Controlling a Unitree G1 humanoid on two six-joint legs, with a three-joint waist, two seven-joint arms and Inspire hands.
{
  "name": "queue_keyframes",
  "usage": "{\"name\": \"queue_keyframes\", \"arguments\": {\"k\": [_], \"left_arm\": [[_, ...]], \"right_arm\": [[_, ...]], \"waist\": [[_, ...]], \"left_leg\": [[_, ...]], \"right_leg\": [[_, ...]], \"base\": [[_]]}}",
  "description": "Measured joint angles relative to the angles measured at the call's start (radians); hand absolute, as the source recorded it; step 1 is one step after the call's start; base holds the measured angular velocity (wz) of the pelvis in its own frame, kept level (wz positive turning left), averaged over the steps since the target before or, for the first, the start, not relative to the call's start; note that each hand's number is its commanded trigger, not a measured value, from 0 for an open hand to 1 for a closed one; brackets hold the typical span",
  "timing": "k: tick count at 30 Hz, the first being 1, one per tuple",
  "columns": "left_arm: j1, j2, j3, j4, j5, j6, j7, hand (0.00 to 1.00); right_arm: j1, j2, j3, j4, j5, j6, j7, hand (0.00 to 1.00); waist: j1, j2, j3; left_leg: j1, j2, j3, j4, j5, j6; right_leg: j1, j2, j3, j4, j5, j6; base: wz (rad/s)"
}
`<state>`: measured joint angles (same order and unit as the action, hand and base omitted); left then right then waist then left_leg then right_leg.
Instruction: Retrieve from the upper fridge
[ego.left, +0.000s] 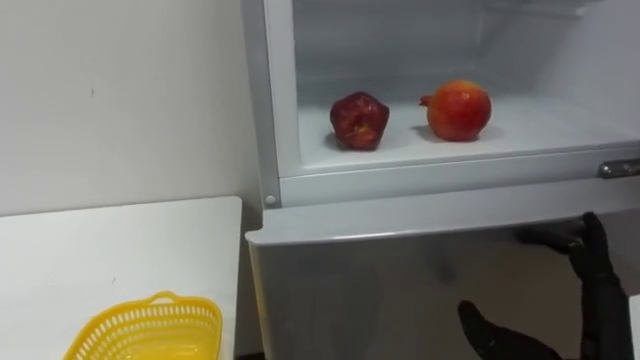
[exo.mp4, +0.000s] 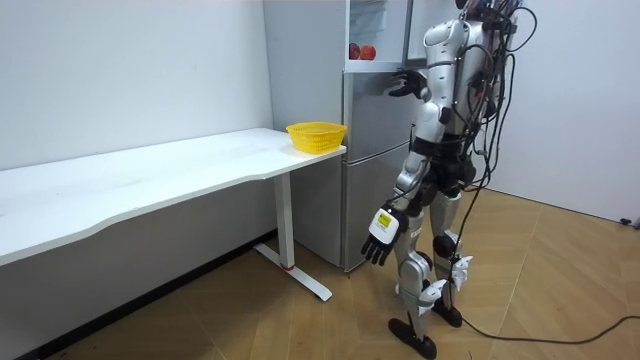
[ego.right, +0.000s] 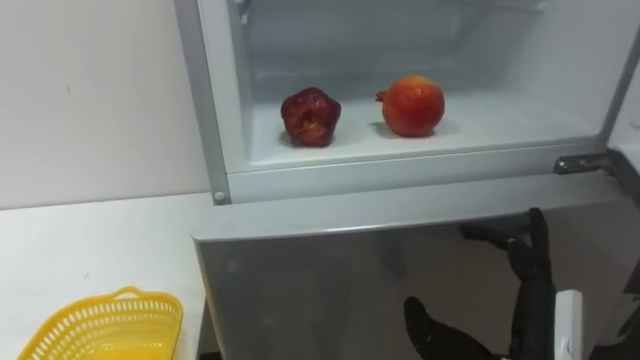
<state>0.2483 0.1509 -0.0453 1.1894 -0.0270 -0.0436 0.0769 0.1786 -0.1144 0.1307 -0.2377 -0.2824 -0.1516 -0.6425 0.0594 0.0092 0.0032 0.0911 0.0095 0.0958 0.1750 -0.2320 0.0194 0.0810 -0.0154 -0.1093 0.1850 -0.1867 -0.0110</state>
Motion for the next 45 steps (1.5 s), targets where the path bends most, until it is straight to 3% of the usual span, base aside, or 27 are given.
{"name": "queue_keyframes", "arguments": {"k": [13, 17, 19, 21, 24, 26, 31, 40, 45], "left_arm": [[-0.029, 0.029, -0.010, 0.009, 0.068, -0.001, -0.040, 0.00], [-0.036, 0.032, -0.009, 0.009, 0.109, 0.003, -0.052, 0.00], [-0.038, 0.032, -0.009, 0.007, 0.109, 0.004, -0.058, 0.00], [-0.040, 0.037, -0.008, 0.007, 0.109, 0.003, -0.059, 0.00], [-0.039, 0.052, -0.010, 0.006, 0.109, 0.003, -0.057, 0.00], [-0.037, 0.055, -0.010, 0.006, 0.109, 0.006, -0.055, 0.00], [-0.034, 0.048, -0.019, 0.000, 0.142, 0.023, -0.062, 0.00], [-0.026, 0.035, -0.036, -0.022, 0.153, 0.039, -0.083, 0.00], [-0.024, 0.035, -0.037, -0.022, 0.153, 0.045, -0.081, 0.00]], "right_arm": [[-0.006, -0.015, 0.003, -0.033, 0.000, 0.002, -0.001, 0.00], [-0.023, -0.017, -0.002, -0.063, 0.000, 0.025, 0.005, 0.00], [-0.095, -0.042, 0.001, -0.101, -0.001, 0.024, 0.027, 0.00], [-0.237, -0.077, 0.003, -0.143, -0.037, 0.008, 0.043, 0.00], [-0.330, -0.090, 0.006, -0.169, -0.094, -0.037, 0.052, 0.00], [-0.353, -0.089, 0.021, -0.170, -0.114, -0.050, 0.073, 0.00], [-0.353, -0.085, 0.054, -0.170, -0.142, -0.055, 0.130, 0.00], [-0.354, -0.086, 0.051, -0.184, -0.139, -0.055, 0.155, 0.00], [-0.354, -0.086, 0.051, -0.184, -0.132, -0.049, 0.166, 0.00]], "waist": [[0.005, -0.028, 0.0014], [0.005, -0.031, 0.0011], [0.005, -0.032, 0.0011], [0.016, -0.043, -0.0038], [0.031, -0.060, -0.0059], [0.037, -0.069, -0.0026], [0.036, -0.059, 0.0027], [0.033, -0.046, -0.0086], [0.033, -0.048, -0.0084]], "left_leg": [[-0.012, 0.000, 0.004, 0.007, 0.002, -0.001], [-0.016, -0.001, 0.000, 0.012, 0.002, -0.001], [-0.016, 0.000, 0.000, 0.013, 0.002, -0.001], [-0.011, 0.000, -0.002, 0.013, 0.003, -0.003], [0.004, 0.001, -0.017, 0.022, 0.003, -0.003], [0.008, 0.000, -0.019, 0.022, 0.003, -0.004], [0.006, 0.000, -0.020, 0.012, 0.002, -0.003], [-0.004, 0.001, -0.019, 0.012, 0.002, -0.003], [0.001, 0.000, -0.019, 0.012, 0.002, -0.003]], "right_leg": [[-0.015, -0.001, -0.001, 0.002, 0.000, 0.000], [-0.015, -0.001, -0.004, 0.002, 0.000, 0.000], [-0.015, -0.001, -0.004, 0.003, 0.000, 0.000], [-0.008, 0.000, -0.006, 0.000, 0.000, 0.000], [0.018, -0.001, -0.022, -0.009, 0.000, 0.000], [0.033, -0.001, -0.030, -0.019, 0.000, 0.000], [0.029, -0.002, -0.031, -0.017, 0.002, 0.001], [0.017, -0.001, -0.031, -0.015, 0.002, 0.000], [0.021, -0.002, -0.031, -0.016, 0.002, 0.000]], "base": [[-0.01], [0.02], [0.00], [0.04], [0.19], [0.12], [0.01], [0.00], [0.00]]}}
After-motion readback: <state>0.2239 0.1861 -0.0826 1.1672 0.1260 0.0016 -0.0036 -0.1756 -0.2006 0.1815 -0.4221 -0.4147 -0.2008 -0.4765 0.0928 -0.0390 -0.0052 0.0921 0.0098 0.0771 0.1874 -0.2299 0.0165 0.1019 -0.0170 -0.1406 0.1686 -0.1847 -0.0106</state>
